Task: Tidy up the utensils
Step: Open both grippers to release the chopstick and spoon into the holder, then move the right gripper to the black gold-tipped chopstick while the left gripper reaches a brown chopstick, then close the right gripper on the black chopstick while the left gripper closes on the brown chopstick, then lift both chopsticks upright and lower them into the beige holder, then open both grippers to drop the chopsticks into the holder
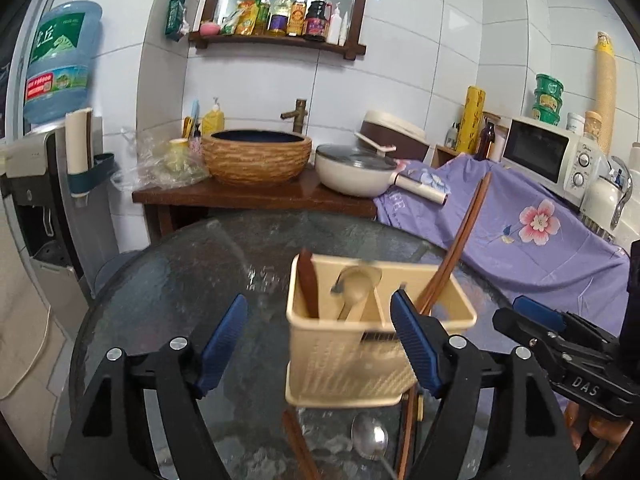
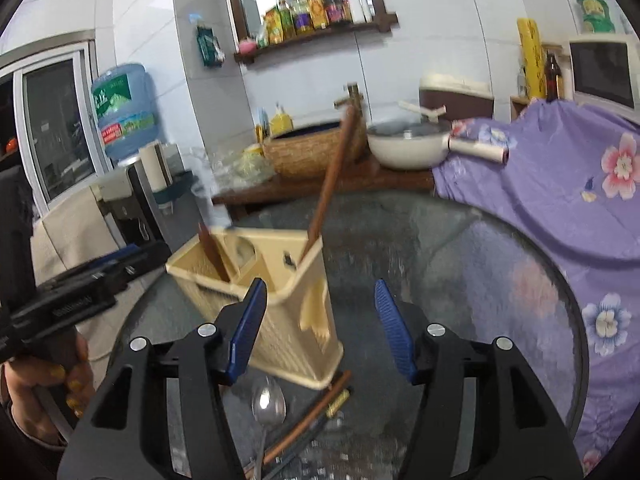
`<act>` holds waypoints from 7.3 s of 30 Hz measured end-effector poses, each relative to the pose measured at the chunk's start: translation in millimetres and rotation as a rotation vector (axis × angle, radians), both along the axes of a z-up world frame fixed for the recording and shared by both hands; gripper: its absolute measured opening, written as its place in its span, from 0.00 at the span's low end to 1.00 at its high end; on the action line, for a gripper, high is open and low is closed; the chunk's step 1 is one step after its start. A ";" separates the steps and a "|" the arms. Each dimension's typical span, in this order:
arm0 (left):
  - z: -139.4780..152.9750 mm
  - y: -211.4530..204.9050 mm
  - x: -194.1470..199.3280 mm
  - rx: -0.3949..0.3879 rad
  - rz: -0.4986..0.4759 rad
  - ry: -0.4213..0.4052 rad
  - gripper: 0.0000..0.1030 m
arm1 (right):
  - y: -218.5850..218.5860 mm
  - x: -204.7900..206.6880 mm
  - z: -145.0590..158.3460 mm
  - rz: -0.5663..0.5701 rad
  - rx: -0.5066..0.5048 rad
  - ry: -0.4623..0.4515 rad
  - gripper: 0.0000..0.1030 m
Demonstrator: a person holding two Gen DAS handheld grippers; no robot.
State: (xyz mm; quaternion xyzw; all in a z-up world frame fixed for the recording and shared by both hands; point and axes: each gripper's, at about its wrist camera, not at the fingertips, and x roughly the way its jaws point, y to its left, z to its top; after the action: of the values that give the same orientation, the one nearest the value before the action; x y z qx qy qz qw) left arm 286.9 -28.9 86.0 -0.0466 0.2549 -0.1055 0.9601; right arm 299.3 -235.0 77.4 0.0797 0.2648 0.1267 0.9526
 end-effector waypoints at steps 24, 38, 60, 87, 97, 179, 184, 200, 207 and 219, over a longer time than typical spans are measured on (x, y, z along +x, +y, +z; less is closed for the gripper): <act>-120.0 -1.1 -38.1 0.175 -0.038 0.276 0.68 | 46.8 -14.8 -119.9 0.032 -0.251 0.316 0.54; -137.7 0.7 -43.9 0.205 -0.042 0.311 0.57 | 47.2 -20.7 -128.1 0.019 -0.302 0.319 0.54; -138.0 17.2 -35.2 0.225 -0.033 0.347 0.44 | 23.1 -21.9 -126.0 0.031 -0.288 0.363 0.47; -133.8 24.7 21.0 0.152 -0.027 0.407 0.12 | 18.7 35.3 -119.9 0.004 -0.182 0.447 0.14; -133.8 14.9 33.8 0.123 -0.019 0.417 0.09 | 15.9 50.3 -121.9 -0.016 -0.133 0.462 0.09; 154.0 10.9 -58.5 -0.041 -0.148 -0.180 0.06 | 6.4 -38.7 169.7 0.253 0.040 -0.108 0.07; 178.4 10.3 -37.7 -0.064 -0.112 -0.209 0.06 | 8.6 -21.3 200.5 0.206 0.027 -0.156 0.07; 141.0 -1.5 28.2 -0.057 -0.024 -0.158 0.06 | 20.6 31.5 159.4 0.116 -0.025 -0.109 0.07; 103.5 -4.5 37.2 -0.052 -0.030 -0.083 0.06 | 24.3 39.6 123.6 0.116 -0.023 -0.050 0.07; 66.2 -5.3 45.6 -0.049 -0.038 0.000 0.04 | 21.0 48.8 86.5 0.094 -0.001 0.018 0.07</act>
State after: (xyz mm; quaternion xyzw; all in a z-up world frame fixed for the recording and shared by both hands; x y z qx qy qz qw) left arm 332.5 -34.2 152.2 -0.0651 0.2532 -0.1297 0.9565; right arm 348.1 -213.9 163.9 0.0678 0.2768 0.1706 0.9432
